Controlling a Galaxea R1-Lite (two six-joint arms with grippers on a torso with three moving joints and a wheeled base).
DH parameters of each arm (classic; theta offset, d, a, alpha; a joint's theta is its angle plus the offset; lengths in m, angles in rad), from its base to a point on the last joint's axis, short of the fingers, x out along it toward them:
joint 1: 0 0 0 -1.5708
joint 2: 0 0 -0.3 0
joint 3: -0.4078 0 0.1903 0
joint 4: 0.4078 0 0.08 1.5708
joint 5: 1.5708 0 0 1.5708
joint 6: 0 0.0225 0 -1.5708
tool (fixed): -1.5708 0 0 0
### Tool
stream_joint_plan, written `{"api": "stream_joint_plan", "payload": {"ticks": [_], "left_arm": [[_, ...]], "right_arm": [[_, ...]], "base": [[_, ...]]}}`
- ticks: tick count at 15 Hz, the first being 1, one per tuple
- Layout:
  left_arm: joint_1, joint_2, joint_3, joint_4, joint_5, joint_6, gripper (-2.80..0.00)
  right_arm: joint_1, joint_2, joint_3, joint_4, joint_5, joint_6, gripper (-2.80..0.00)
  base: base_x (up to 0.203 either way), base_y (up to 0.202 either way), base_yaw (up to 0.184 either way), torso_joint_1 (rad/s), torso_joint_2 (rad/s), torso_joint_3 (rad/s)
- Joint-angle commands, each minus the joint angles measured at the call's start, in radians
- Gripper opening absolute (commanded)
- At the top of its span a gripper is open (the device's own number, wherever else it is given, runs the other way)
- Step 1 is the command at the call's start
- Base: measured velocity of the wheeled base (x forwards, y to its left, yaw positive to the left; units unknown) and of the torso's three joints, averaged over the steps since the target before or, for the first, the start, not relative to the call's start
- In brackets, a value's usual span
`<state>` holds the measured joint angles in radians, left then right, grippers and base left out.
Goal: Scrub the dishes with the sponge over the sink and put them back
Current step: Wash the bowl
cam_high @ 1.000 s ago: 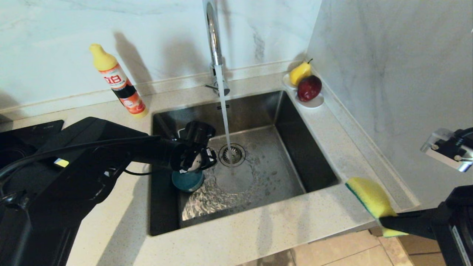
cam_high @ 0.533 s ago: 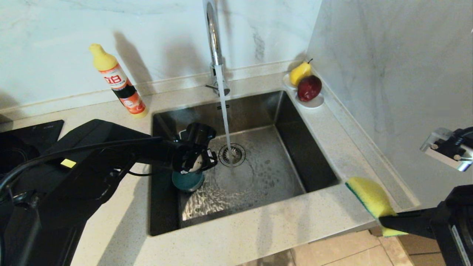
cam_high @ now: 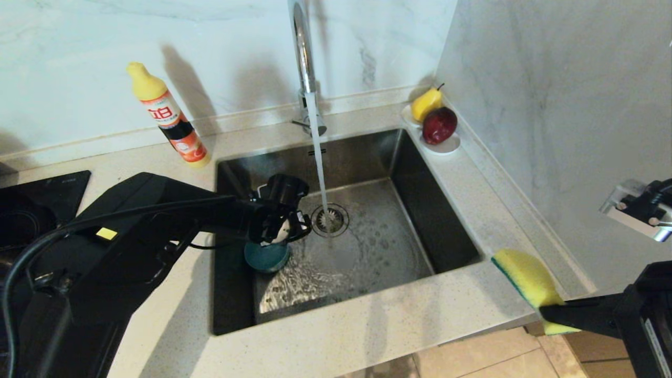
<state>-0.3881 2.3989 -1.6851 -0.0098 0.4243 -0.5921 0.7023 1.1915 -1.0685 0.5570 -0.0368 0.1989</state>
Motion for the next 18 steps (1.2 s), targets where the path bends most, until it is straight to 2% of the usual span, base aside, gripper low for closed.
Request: {"api": "stream_joint_plan", "payload": {"ticks": [1,18], "left_arm": [[0.003,0.018,-0.003,-0.001,0.004,-0.002,0.00],[0.015,0.074,-0.023,-0.002,0.002,-0.006,0.00]], "right_arm": [[0.000,-0.001,-0.001,0.003,0.000,0.001,-2.80],[-0.009,0.005,0.008,0.002,0.002,-0.006,-2.80]], "base": [[0.000,0.000,0.000,0.000,0.00,0.000],[0.000,0.000,0.000,0.000,0.00,0.000]]}}
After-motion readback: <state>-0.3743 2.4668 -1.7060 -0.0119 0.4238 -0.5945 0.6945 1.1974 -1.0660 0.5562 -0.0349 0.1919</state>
